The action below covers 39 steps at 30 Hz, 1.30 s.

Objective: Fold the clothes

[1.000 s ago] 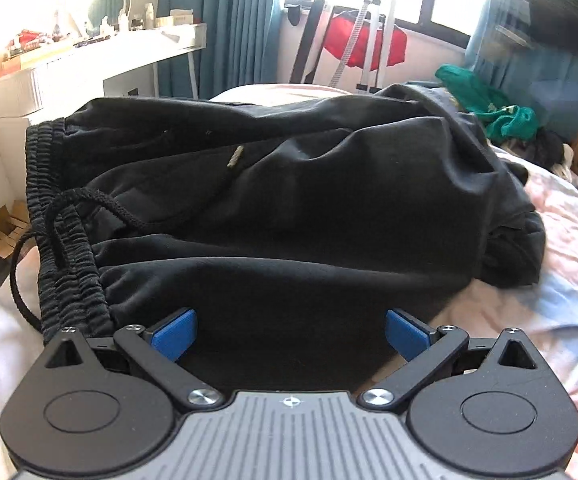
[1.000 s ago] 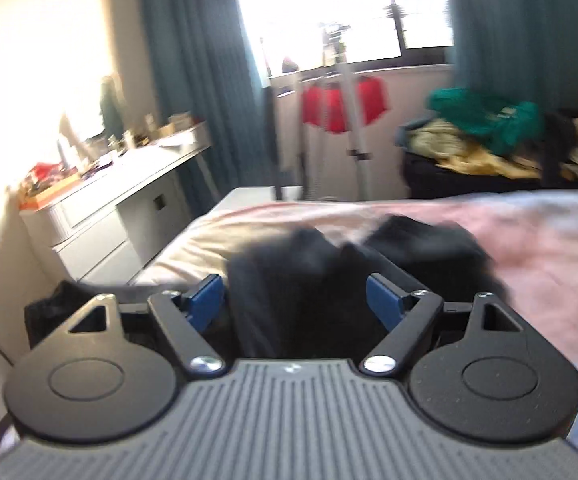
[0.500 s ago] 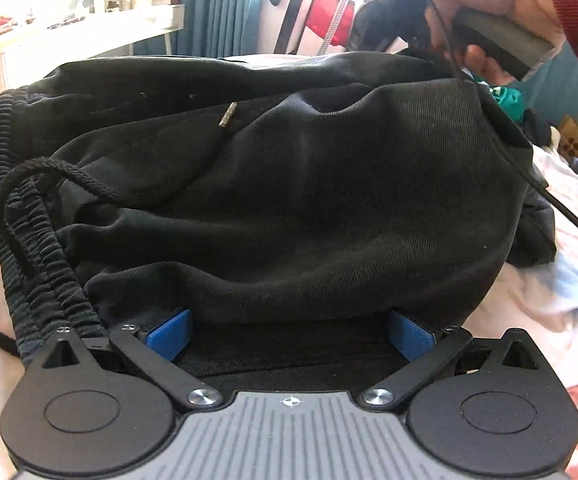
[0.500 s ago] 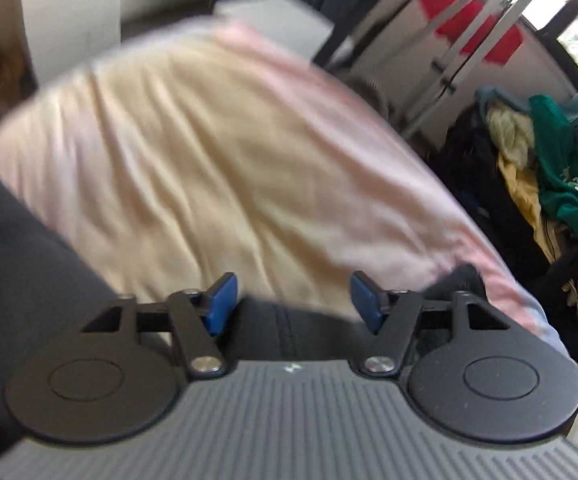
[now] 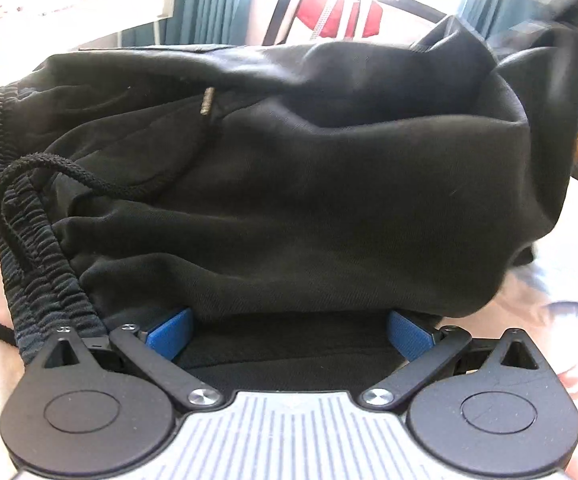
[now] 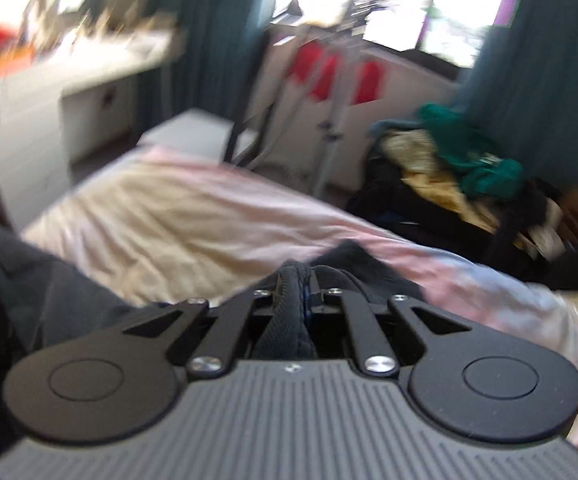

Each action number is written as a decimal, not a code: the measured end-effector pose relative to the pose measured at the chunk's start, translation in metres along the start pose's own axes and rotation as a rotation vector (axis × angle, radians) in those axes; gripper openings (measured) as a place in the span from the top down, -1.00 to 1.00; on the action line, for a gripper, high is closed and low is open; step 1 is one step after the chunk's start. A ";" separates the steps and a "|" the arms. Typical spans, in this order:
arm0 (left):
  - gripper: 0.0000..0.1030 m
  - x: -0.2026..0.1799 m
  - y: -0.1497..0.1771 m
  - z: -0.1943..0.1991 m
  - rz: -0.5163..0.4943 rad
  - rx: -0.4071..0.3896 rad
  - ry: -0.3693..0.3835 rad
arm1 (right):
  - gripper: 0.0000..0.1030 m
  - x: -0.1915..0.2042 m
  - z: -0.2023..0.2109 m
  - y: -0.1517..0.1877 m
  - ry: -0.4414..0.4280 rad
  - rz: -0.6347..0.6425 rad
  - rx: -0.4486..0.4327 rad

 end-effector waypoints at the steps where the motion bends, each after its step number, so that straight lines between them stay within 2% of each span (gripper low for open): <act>1: -0.99 0.001 -0.001 0.003 0.002 -0.003 0.007 | 0.84 -0.016 0.023 0.009 0.011 -0.059 -0.035; 5: -0.99 0.005 -0.002 0.014 0.013 -0.016 0.042 | 0.84 -0.075 0.095 0.070 0.019 -0.317 -0.112; 8: -0.99 0.006 0.000 0.026 0.006 -0.037 0.053 | 0.83 -0.103 0.123 0.132 0.007 -0.505 -0.115; 11: -0.99 0.007 0.004 0.038 -0.009 -0.056 0.043 | 0.83 -0.112 0.122 0.193 -0.017 -0.646 -0.069; 14: -0.99 0.003 0.002 0.045 -0.018 -0.069 0.043 | 0.82 -0.108 0.110 0.244 -0.038 -0.712 0.008; 16: -0.99 0.001 0.003 0.054 -0.020 -0.083 0.034 | 0.81 -0.104 0.100 0.270 -0.063 -0.750 0.053; 18: -0.99 -0.002 0.002 0.060 -0.021 -0.097 0.028 | 0.78 -0.104 0.097 0.281 -0.099 -0.807 0.044; 20: -0.99 -0.005 0.002 0.067 -0.021 -0.111 0.021 | 0.69 -0.104 0.102 0.280 -0.111 -0.808 0.016; 22: -0.99 -0.008 0.016 0.079 -0.023 -0.115 0.018 | 0.60 -0.105 0.110 0.274 -0.115 -0.785 -0.018; 24: -0.99 -0.012 0.024 0.073 -0.020 -0.115 0.016 | 0.47 -0.106 0.122 0.268 -0.115 -0.751 -0.058; 26: -0.99 -0.018 0.033 0.079 -0.019 -0.103 0.010 | 0.20 -0.109 0.129 0.254 -0.115 -0.691 -0.095; 28: -0.99 -0.026 0.046 0.079 -0.010 -0.083 0.011 | -0.34 -0.116 0.125 0.232 -0.110 -0.625 -0.129; 30: -0.99 -0.027 0.047 0.069 0.002 -0.066 0.017 | -0.52 -0.123 0.122 0.210 -0.106 -0.560 -0.163; 33: -0.99 -0.028 0.047 0.054 0.019 -0.057 0.015 | -0.52 -0.136 0.085 0.166 -0.116 -0.471 -0.148; 36: -1.00 -0.025 0.048 0.043 0.046 -0.106 0.023 | -0.48 -0.146 0.018 0.127 -0.136 -0.377 -0.061; 39: -1.00 -0.025 0.049 0.031 0.030 -0.105 0.027 | -0.47 -0.159 -0.050 0.102 -0.106 -0.332 0.011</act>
Point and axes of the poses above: each gripper's, at about its wrist camera, not at the fingertips, and z roughly against the way its jaws point, x to its left, y to its underside, the point moved 5 cm from there along -z, roughly the way its jaws point, and after that the axes turned 13 degrees about -y, right-handed, at the moved point
